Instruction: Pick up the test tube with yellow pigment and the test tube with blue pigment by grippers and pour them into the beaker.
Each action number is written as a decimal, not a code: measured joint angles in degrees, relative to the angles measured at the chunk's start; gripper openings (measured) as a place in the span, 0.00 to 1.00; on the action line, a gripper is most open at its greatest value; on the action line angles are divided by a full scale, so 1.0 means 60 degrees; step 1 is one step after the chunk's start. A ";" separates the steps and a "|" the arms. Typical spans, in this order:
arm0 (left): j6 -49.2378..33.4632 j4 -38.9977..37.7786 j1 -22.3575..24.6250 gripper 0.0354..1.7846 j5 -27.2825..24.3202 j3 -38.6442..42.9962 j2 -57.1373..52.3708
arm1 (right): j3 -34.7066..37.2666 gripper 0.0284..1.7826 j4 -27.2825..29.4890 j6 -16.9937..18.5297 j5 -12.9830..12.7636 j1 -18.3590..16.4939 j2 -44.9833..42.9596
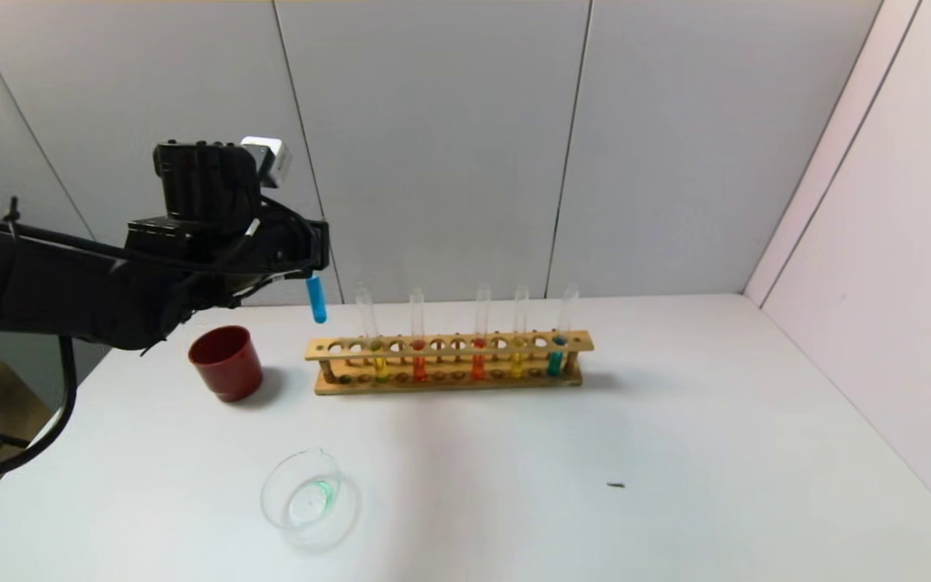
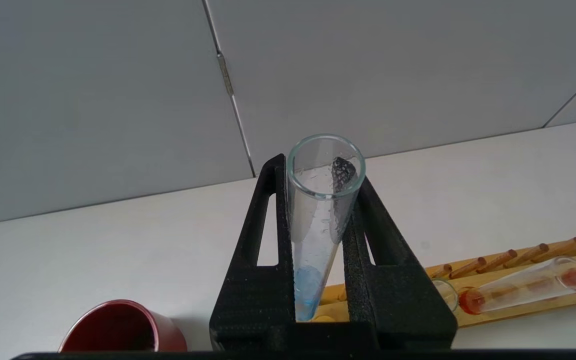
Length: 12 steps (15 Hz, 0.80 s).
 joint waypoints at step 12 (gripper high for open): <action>0.0161 0.2651 -0.0250 0.16 0.0557 0.1380 -0.2871 | 0.0000 0.95 0.0000 0.0000 0.0004 0.0000 0.0000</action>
